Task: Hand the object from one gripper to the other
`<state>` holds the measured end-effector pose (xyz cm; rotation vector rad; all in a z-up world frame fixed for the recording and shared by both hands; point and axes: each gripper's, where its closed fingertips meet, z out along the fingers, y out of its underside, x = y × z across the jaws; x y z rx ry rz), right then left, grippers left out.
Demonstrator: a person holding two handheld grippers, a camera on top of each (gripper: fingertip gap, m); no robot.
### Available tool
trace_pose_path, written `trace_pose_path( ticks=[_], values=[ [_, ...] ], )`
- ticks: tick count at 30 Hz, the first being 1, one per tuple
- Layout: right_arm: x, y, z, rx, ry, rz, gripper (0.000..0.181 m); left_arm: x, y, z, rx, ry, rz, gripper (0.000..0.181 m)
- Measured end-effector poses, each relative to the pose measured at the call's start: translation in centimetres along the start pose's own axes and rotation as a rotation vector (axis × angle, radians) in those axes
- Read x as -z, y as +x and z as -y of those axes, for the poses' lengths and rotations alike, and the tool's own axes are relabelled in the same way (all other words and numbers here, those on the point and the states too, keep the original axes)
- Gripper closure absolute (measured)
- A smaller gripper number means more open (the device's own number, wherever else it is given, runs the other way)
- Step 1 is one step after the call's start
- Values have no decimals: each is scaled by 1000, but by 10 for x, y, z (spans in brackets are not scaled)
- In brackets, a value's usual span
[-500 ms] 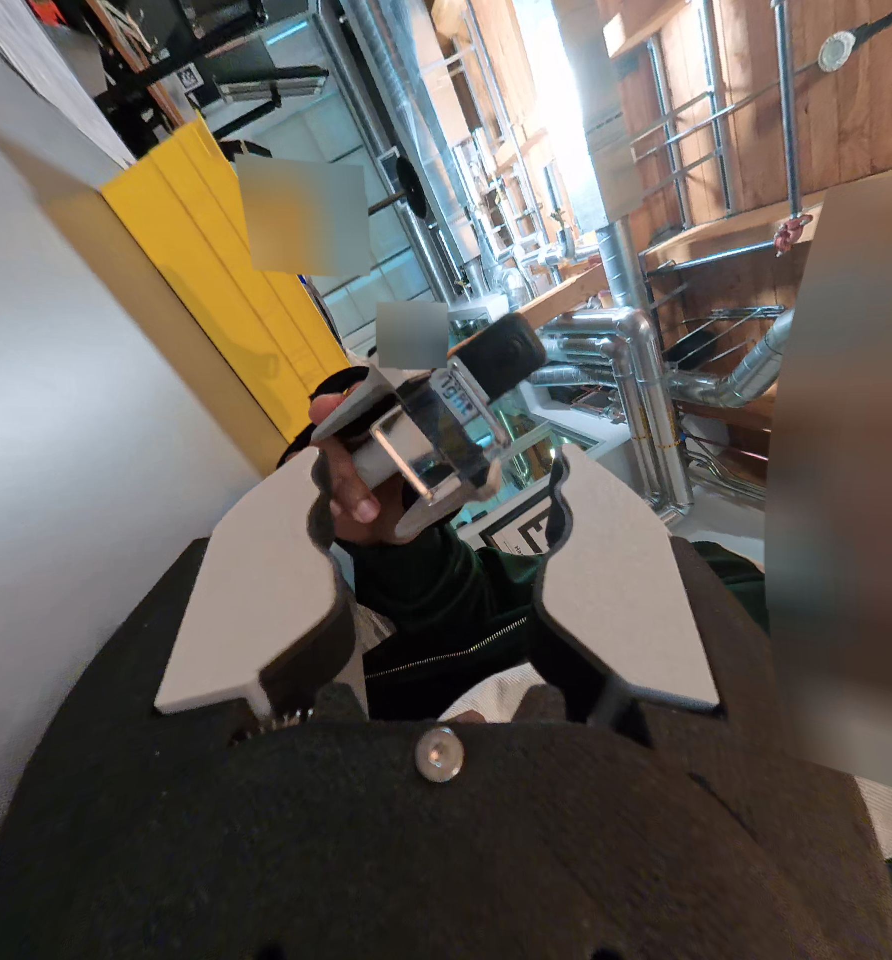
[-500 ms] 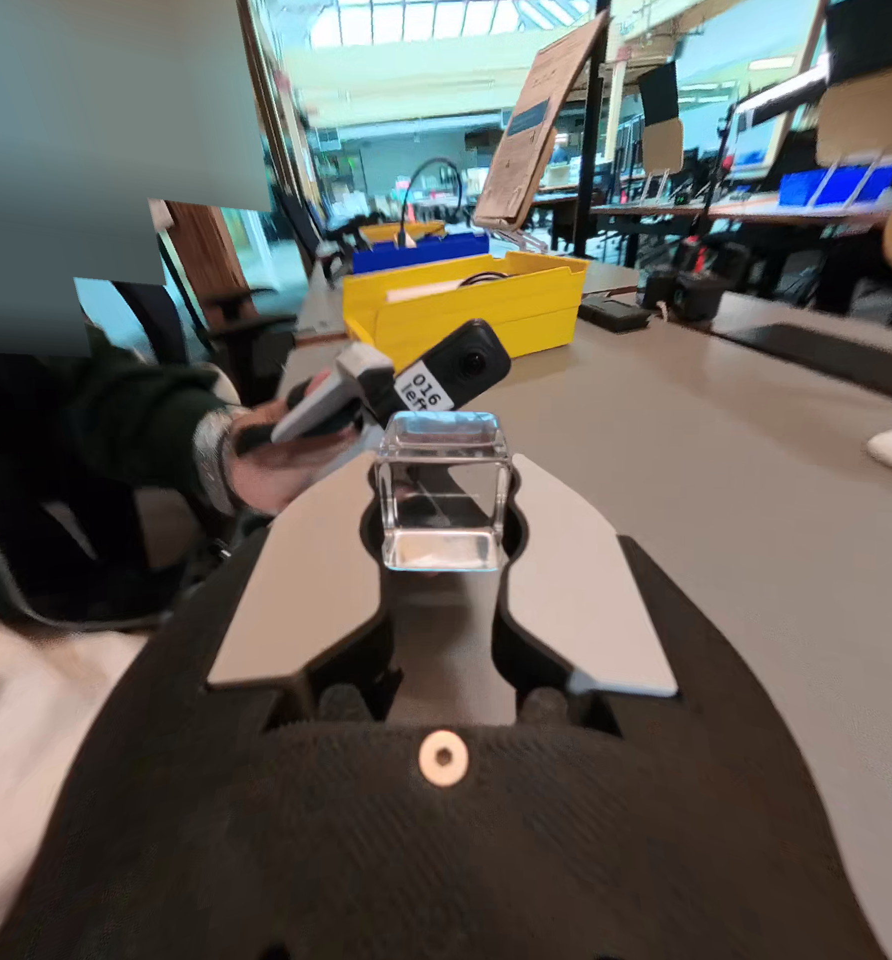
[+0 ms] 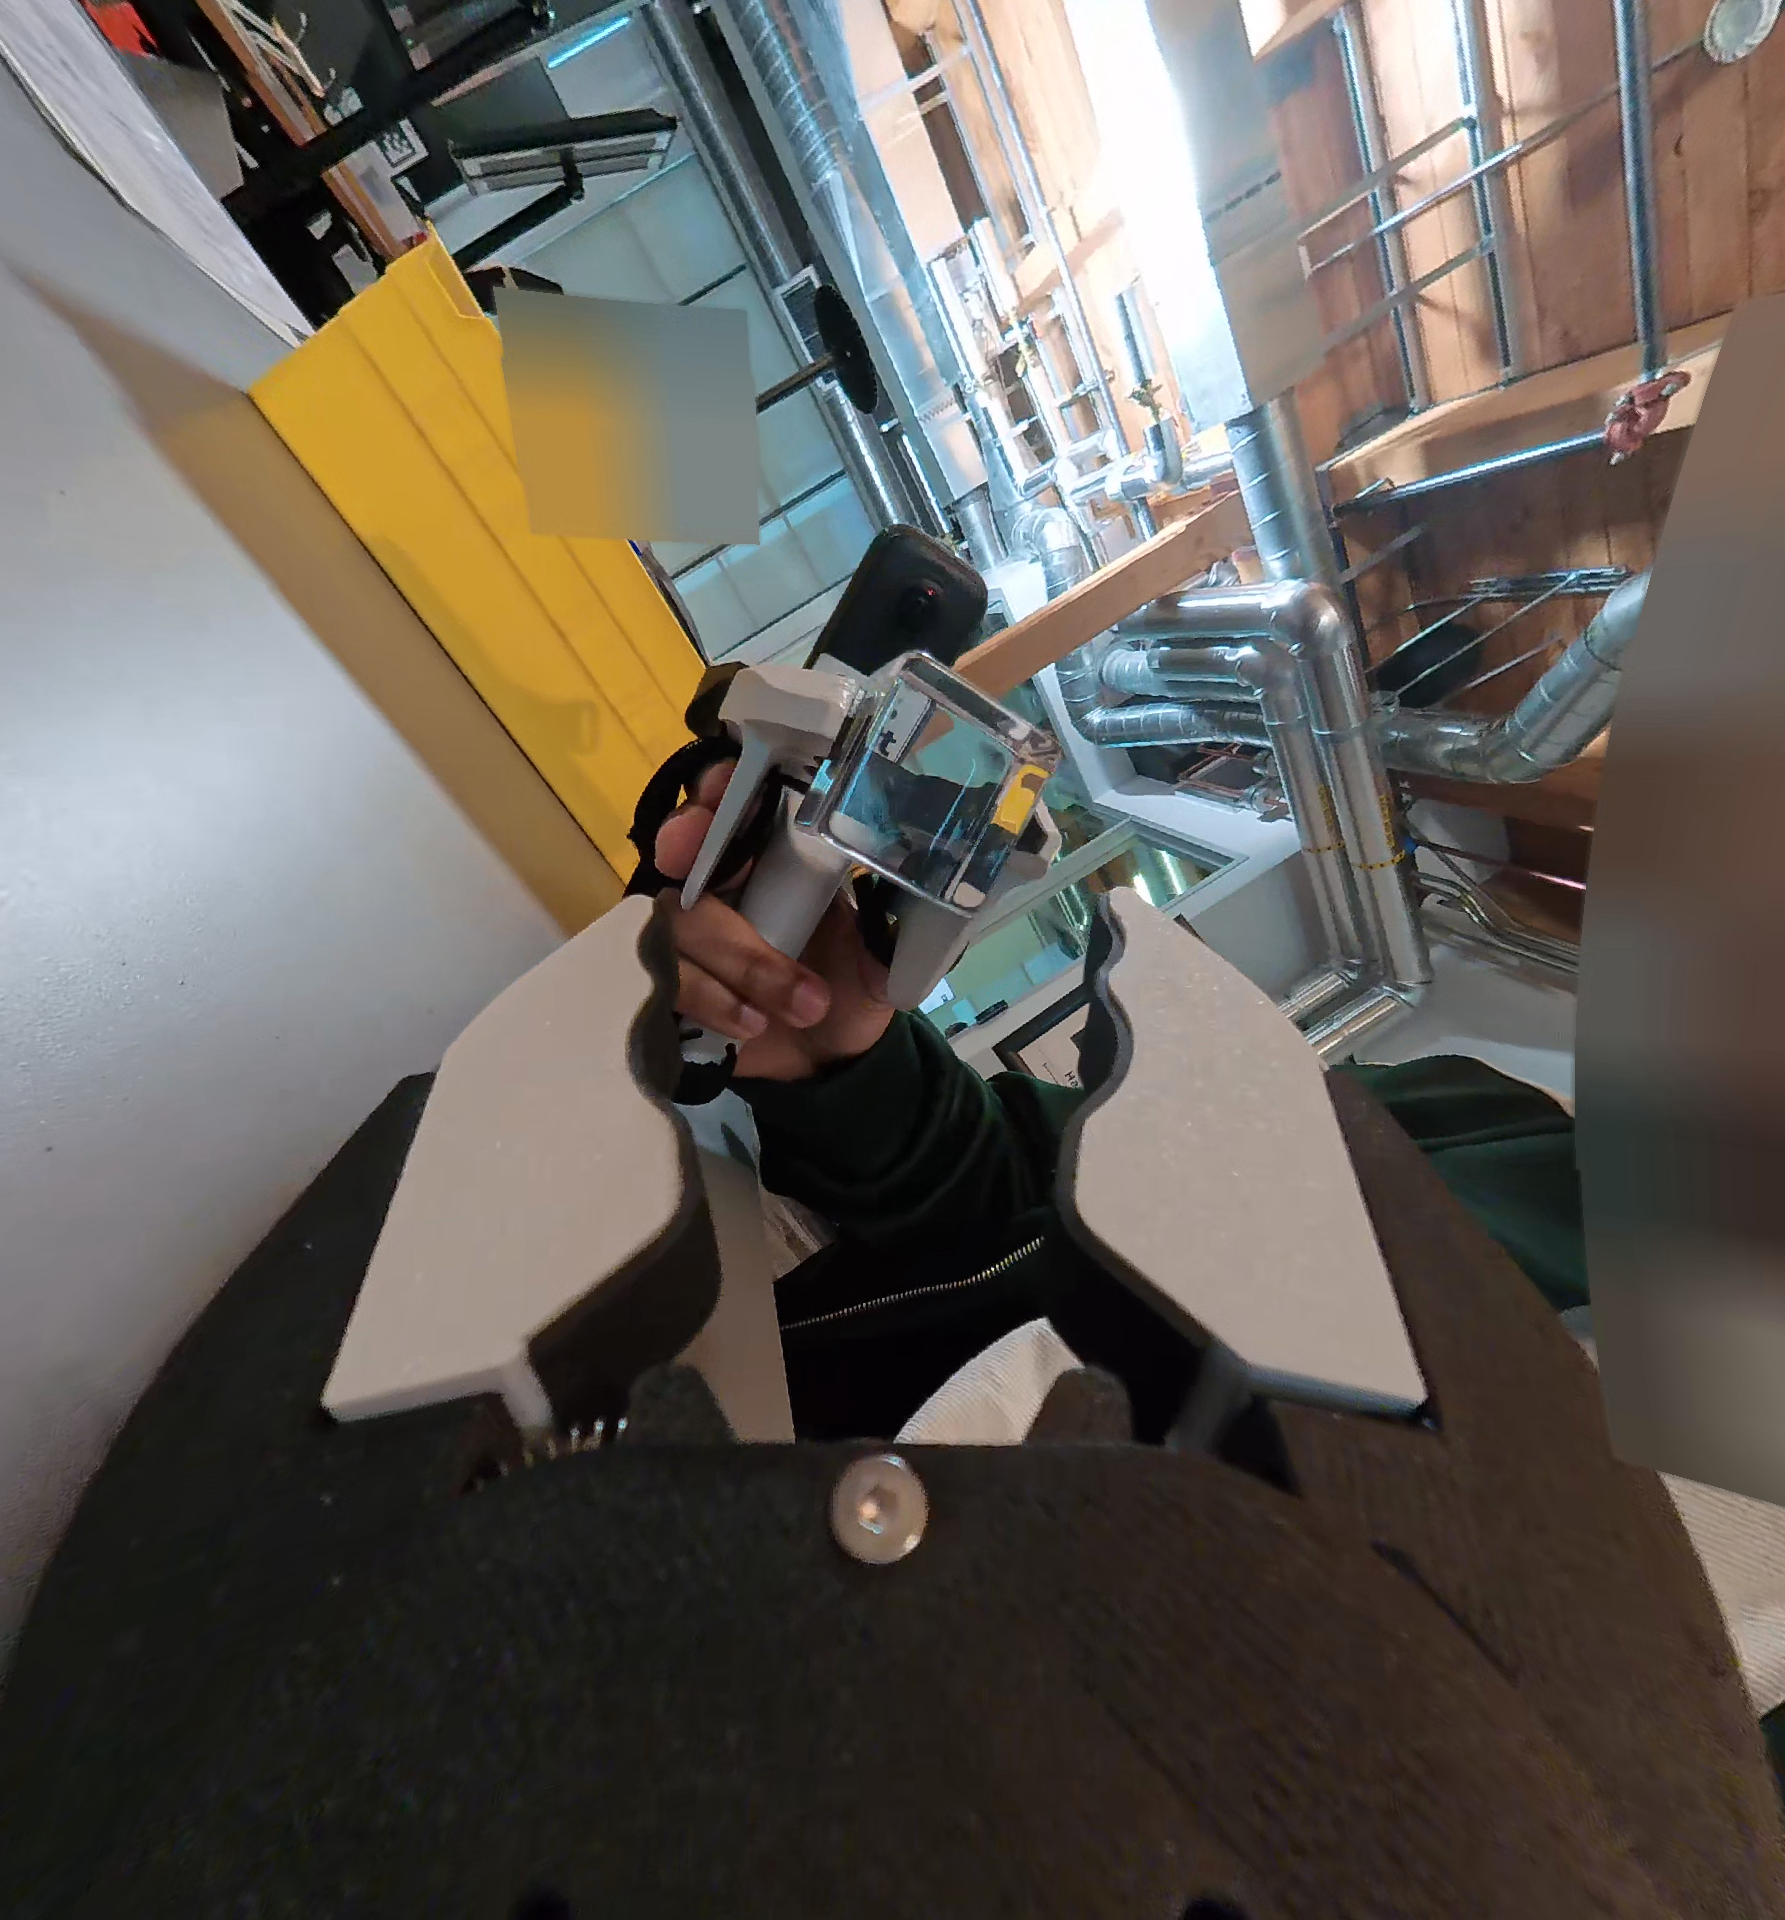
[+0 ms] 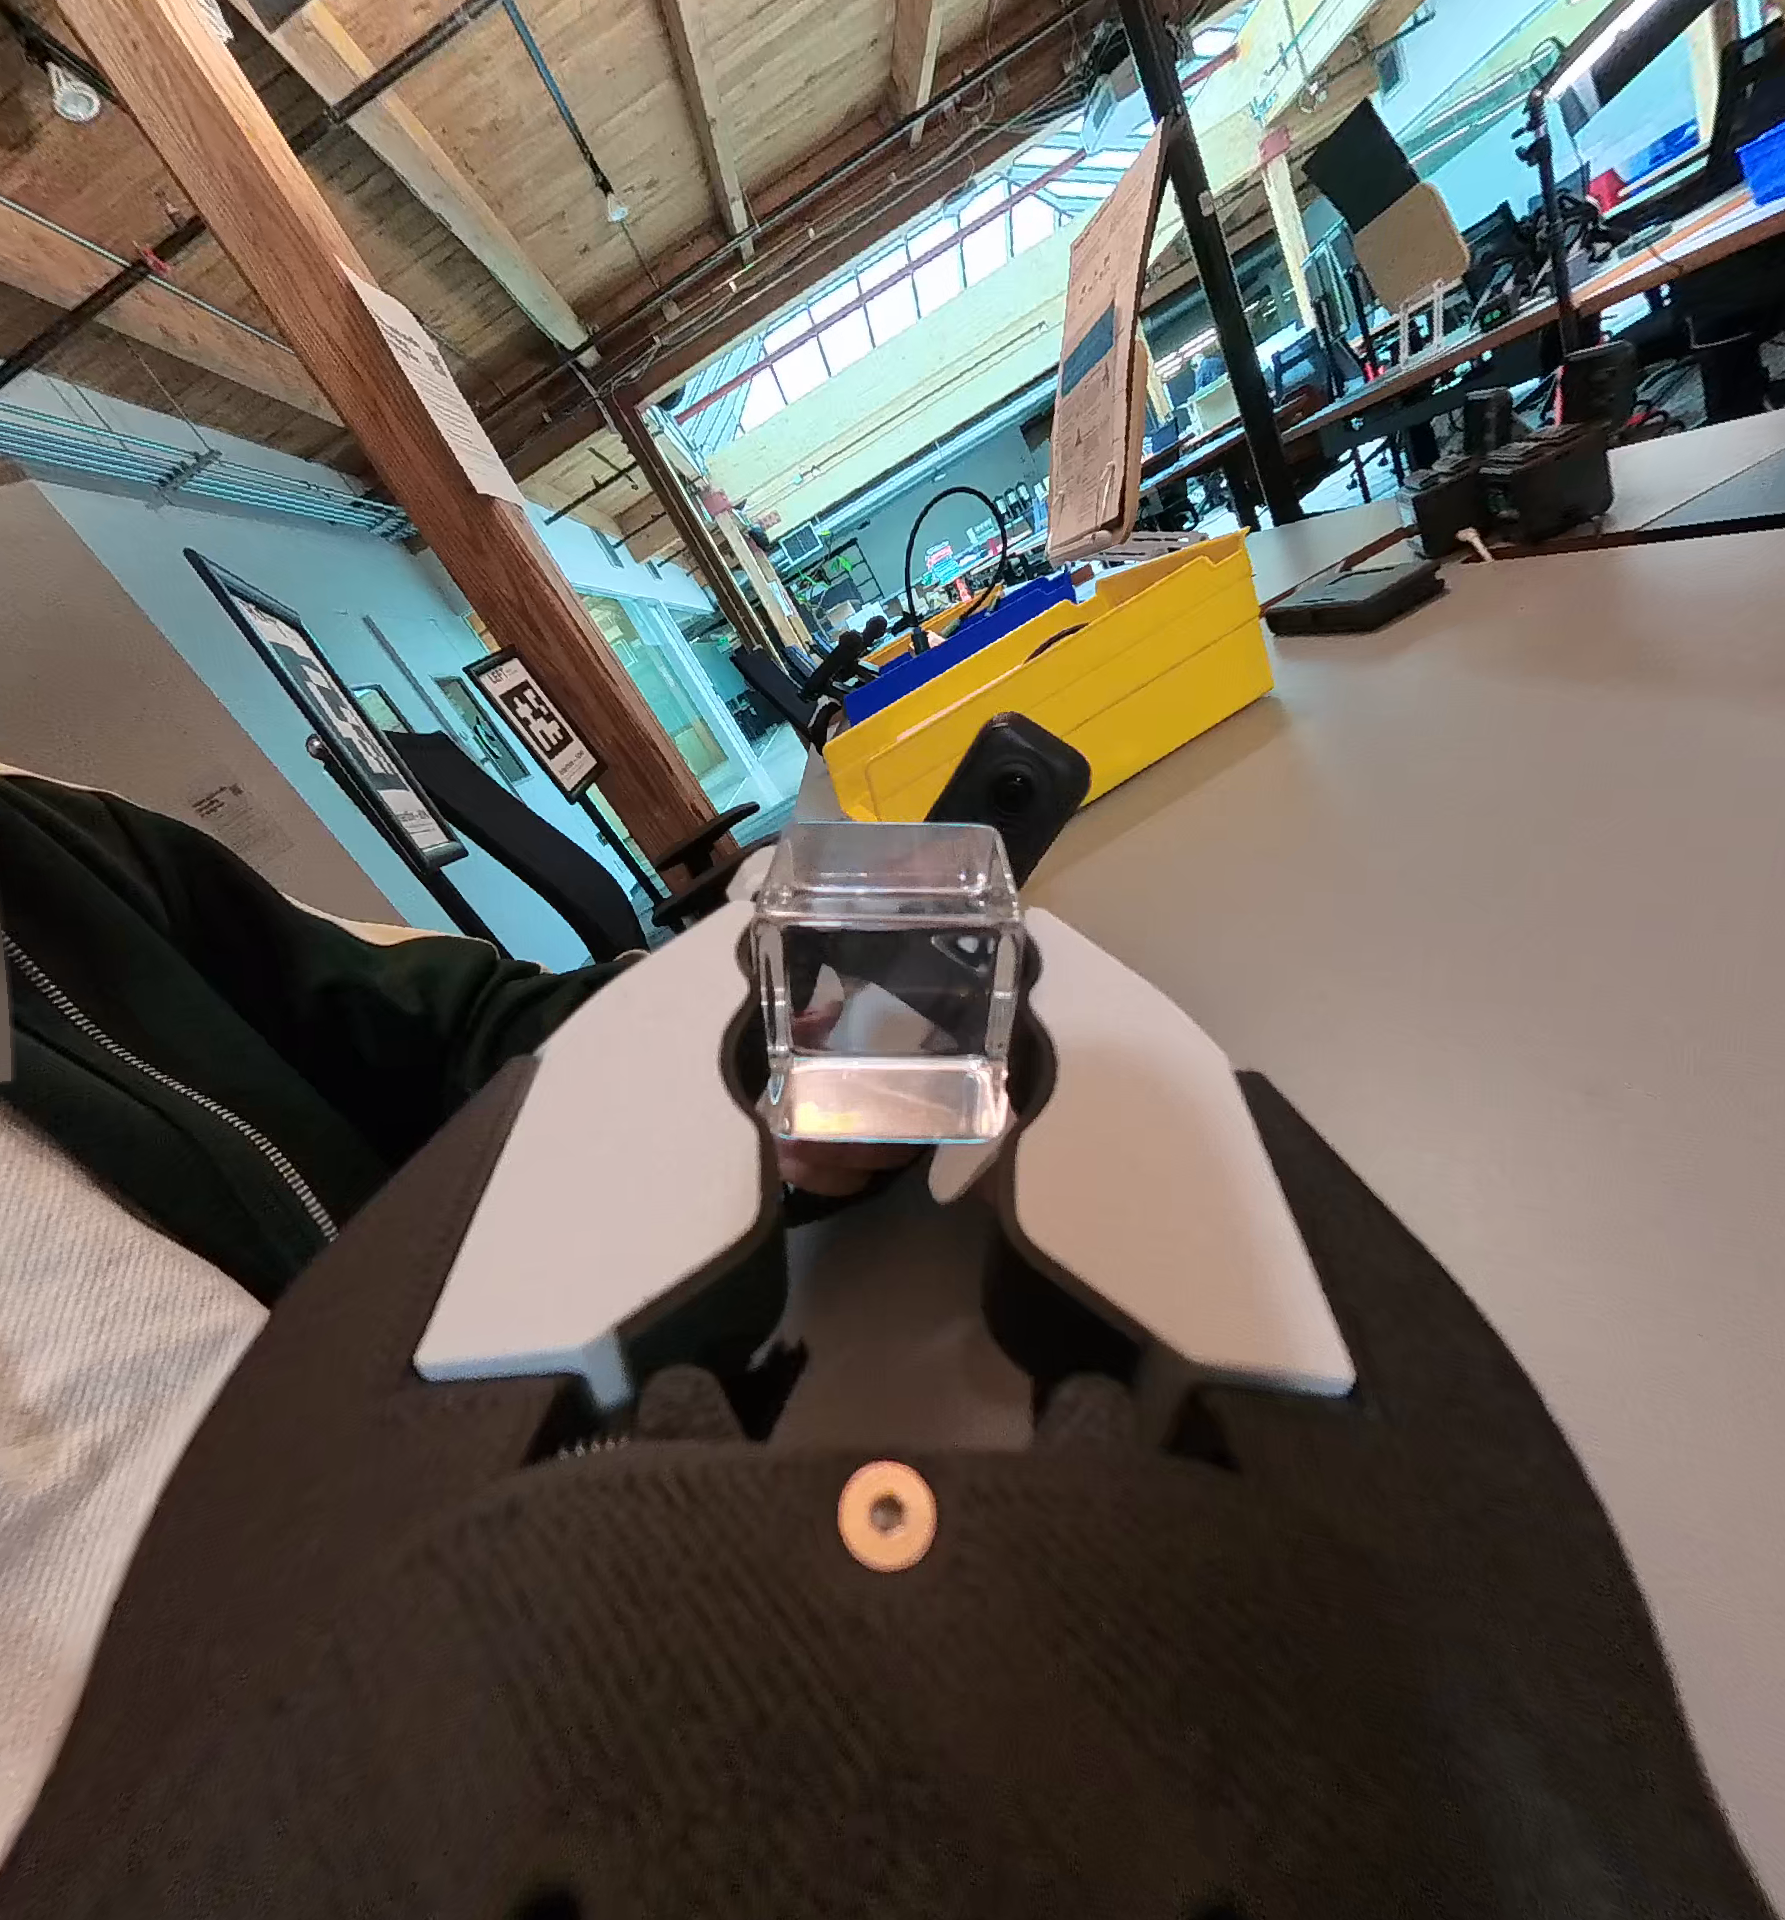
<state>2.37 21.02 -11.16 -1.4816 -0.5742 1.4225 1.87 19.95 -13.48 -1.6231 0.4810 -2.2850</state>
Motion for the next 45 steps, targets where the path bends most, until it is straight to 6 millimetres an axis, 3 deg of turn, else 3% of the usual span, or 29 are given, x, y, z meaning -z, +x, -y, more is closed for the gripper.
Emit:
trace_pose_path(
  ticks=[8, 31, 45],
  values=[
    [-3, 0, -6, 56, -45, -19, 138, 0, 4, -3, 45, -18, -49, 115],
    [3, 1, 3, -59, 26, 32, 138, 3, 2, 2, -44, -21, -6, 115],
    [1, 7, -6, -5, -52, -31, 138, 6, -6, 2, -60, -35, 49, 114]
  ],
)
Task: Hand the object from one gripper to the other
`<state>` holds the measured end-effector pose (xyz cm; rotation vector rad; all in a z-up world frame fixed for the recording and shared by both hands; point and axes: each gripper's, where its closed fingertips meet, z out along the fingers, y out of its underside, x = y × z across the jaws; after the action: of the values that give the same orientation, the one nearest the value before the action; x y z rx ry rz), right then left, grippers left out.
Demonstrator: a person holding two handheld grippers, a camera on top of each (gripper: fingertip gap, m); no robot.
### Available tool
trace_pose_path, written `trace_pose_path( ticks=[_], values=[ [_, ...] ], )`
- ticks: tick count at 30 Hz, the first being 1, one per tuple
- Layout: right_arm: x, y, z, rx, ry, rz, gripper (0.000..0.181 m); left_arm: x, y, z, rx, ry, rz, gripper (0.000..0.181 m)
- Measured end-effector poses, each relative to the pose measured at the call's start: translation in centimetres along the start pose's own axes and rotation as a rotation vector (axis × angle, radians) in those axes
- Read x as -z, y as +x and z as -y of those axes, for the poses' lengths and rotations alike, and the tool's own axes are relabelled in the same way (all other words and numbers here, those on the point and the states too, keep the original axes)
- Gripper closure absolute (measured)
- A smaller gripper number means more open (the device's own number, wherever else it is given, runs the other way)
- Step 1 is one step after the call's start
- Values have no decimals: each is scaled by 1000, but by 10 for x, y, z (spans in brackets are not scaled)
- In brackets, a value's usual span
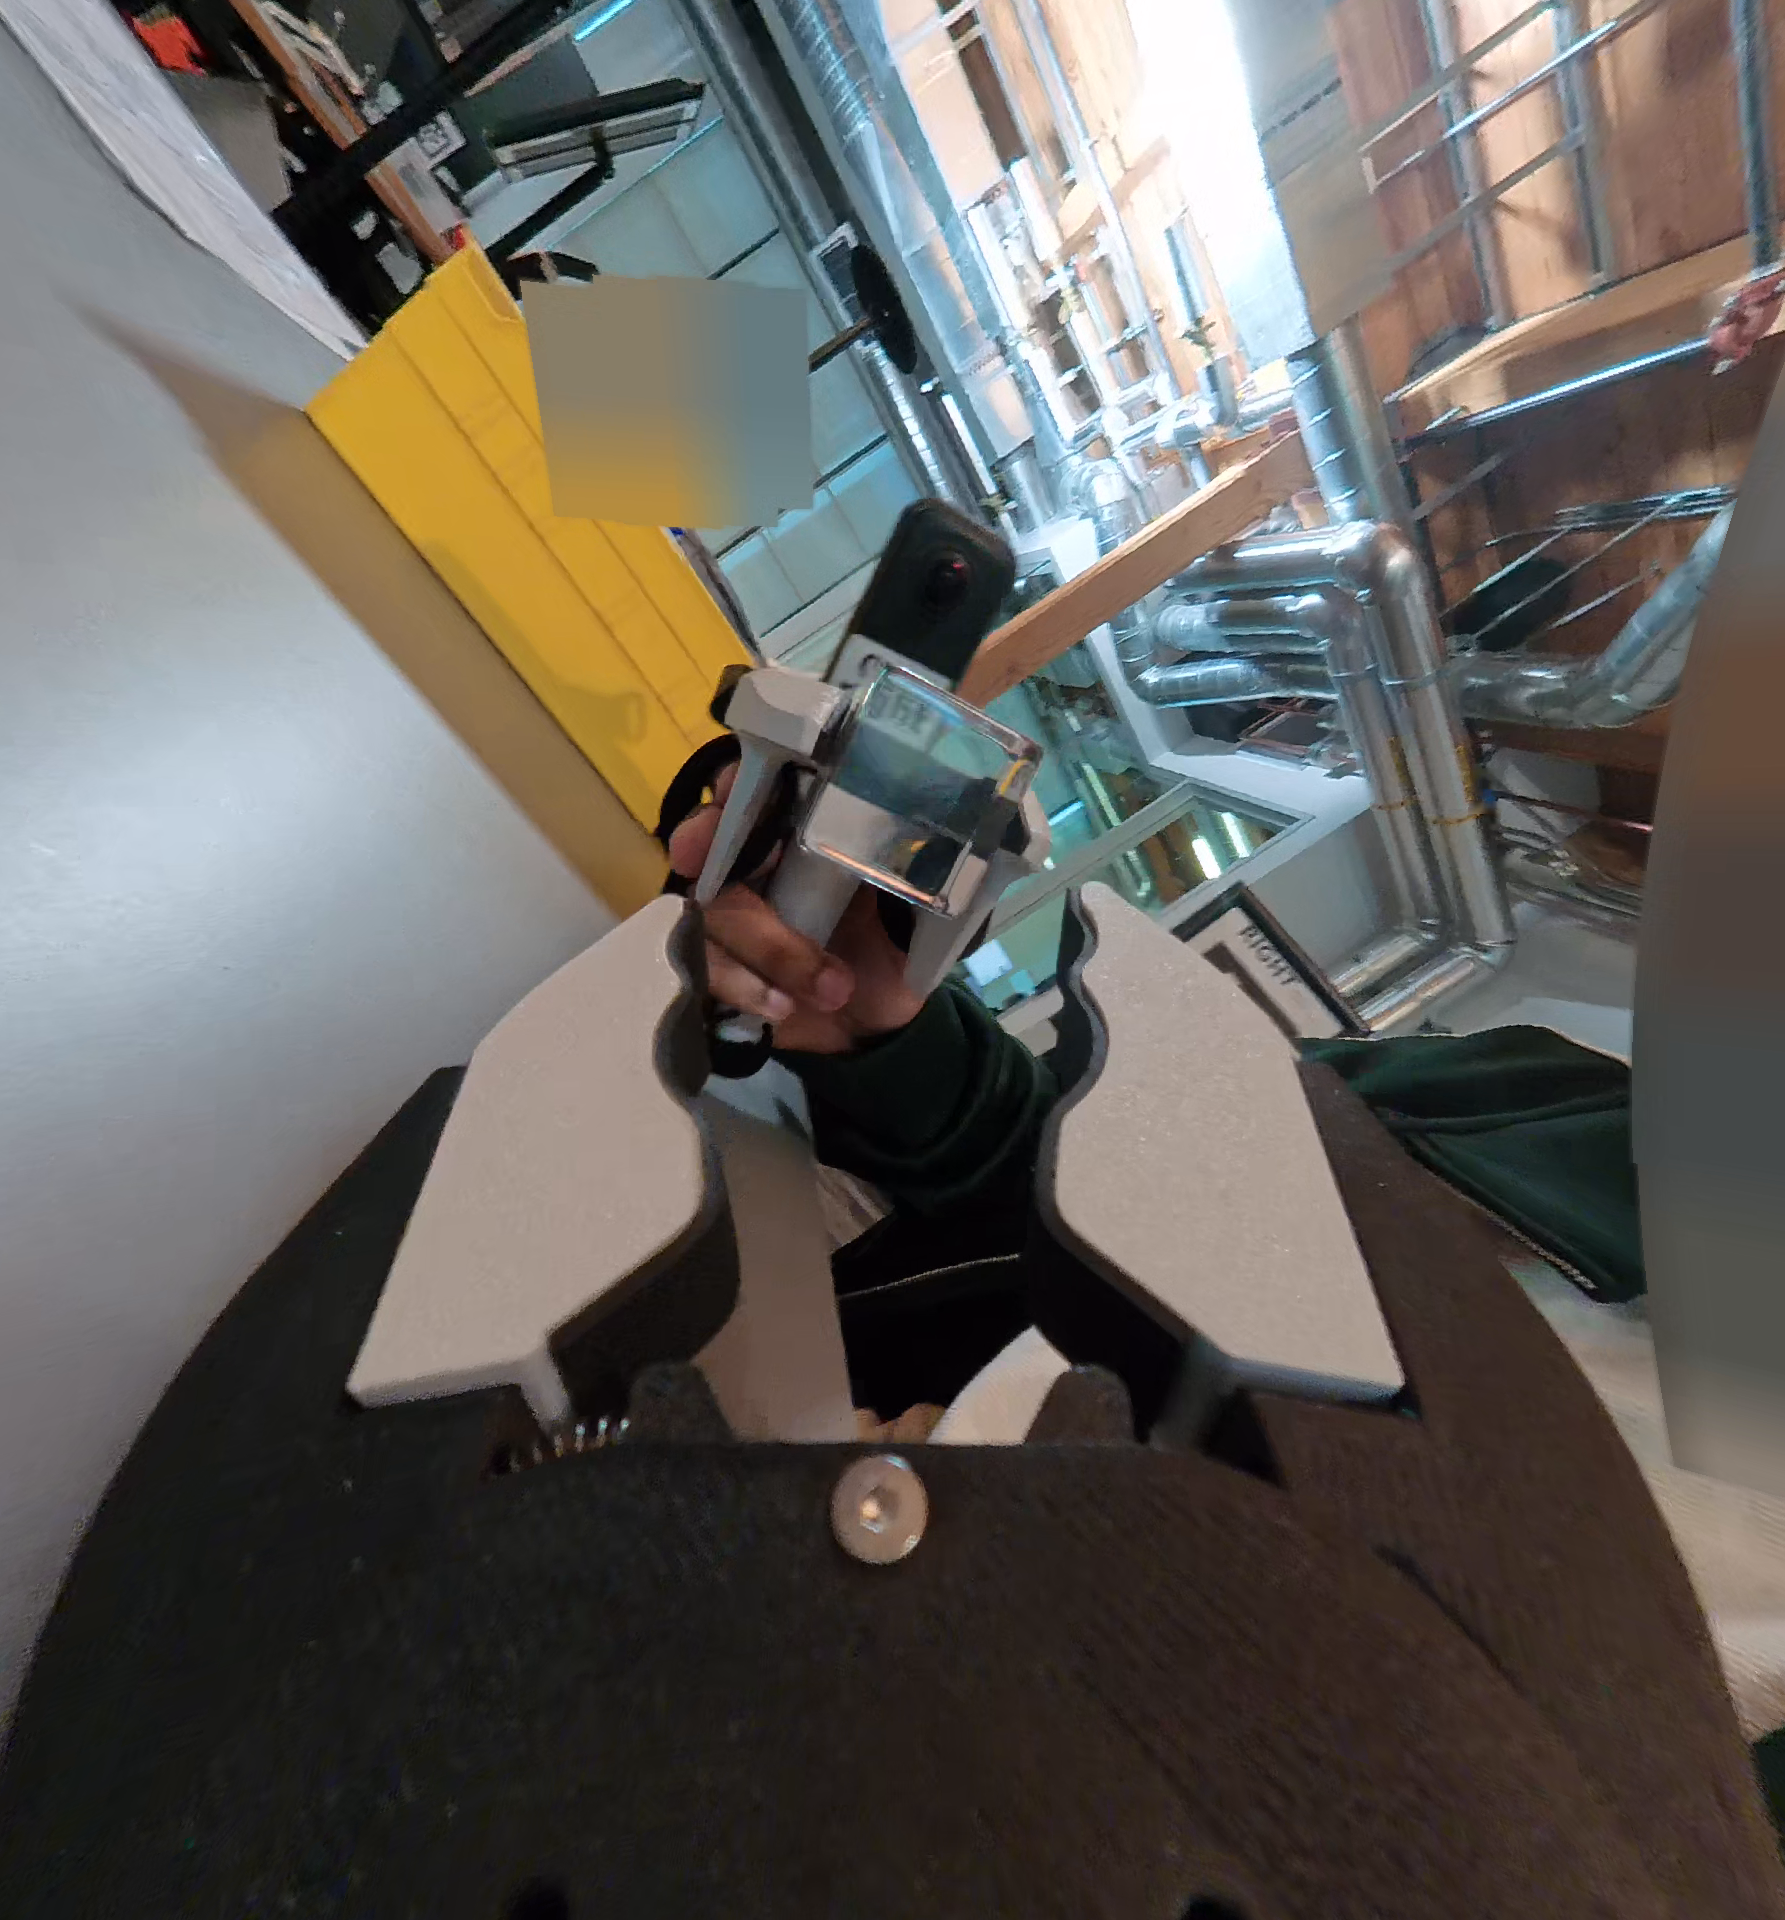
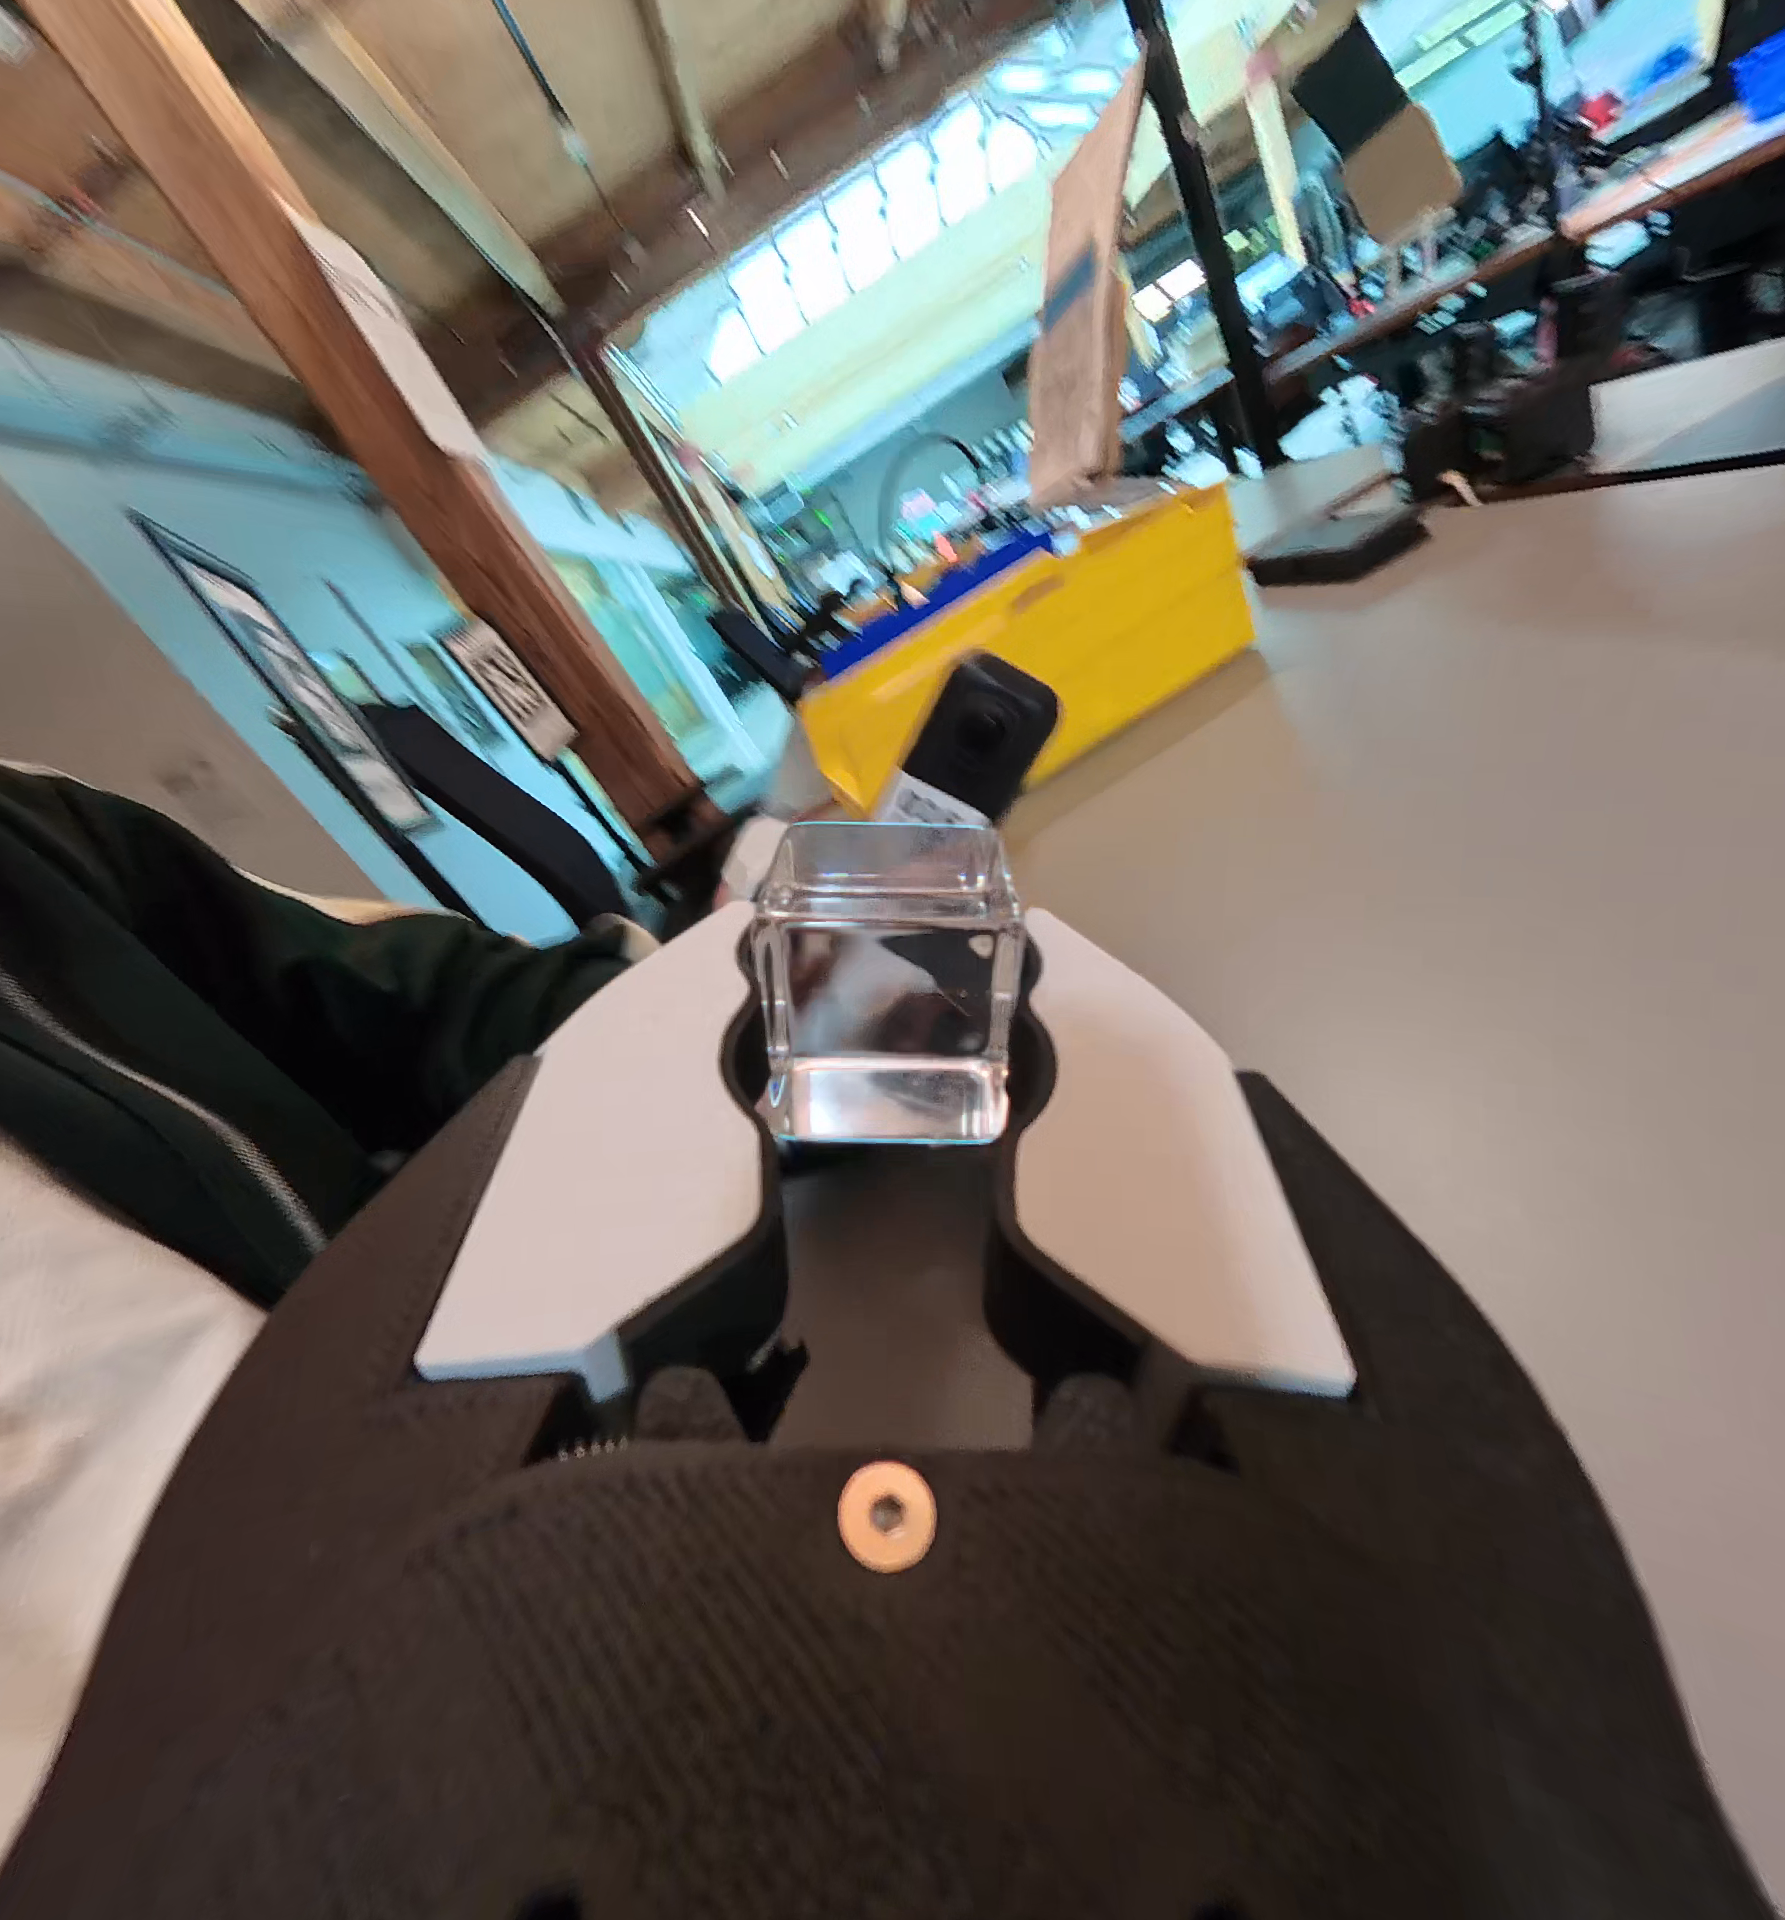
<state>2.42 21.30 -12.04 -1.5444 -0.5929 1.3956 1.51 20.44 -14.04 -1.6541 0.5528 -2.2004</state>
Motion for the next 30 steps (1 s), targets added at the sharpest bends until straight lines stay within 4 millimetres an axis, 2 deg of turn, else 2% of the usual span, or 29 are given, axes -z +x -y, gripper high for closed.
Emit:
trace_pose_path(
  ticks=[5, 9, 11, 15, 19, 22, 30],
  values=[
    [2, 27, -20, 208, -214, -261, 138, 15, -28, 5, -115, -34, 247, 113],
    [5, 45, -39, 447, -452, -484, 138, 22, -36, 9, -246, -88, 385, 109],
    [5, 49, -48, 570, -567, -562, 138, 20, -36, 5, -290, -126, 421, 107],
    [6, 53, -58, 906, -806, -715, 138, 11, -42, -16, -335, -244, 487, 103],
    [0, 46, -66, 1181, -983, -815, 137, 6, -45, -26, -343, -277, 521, 100],
    [-5, 41, -67, 1259, -1028, -863, 137, 7, -48, -29, -340, -298, 548, 102],
    [-4, 42, -70, 1235, -1074, -927, 138, 4, -46, -34, -384, -325, 556, 111]
  ],
)
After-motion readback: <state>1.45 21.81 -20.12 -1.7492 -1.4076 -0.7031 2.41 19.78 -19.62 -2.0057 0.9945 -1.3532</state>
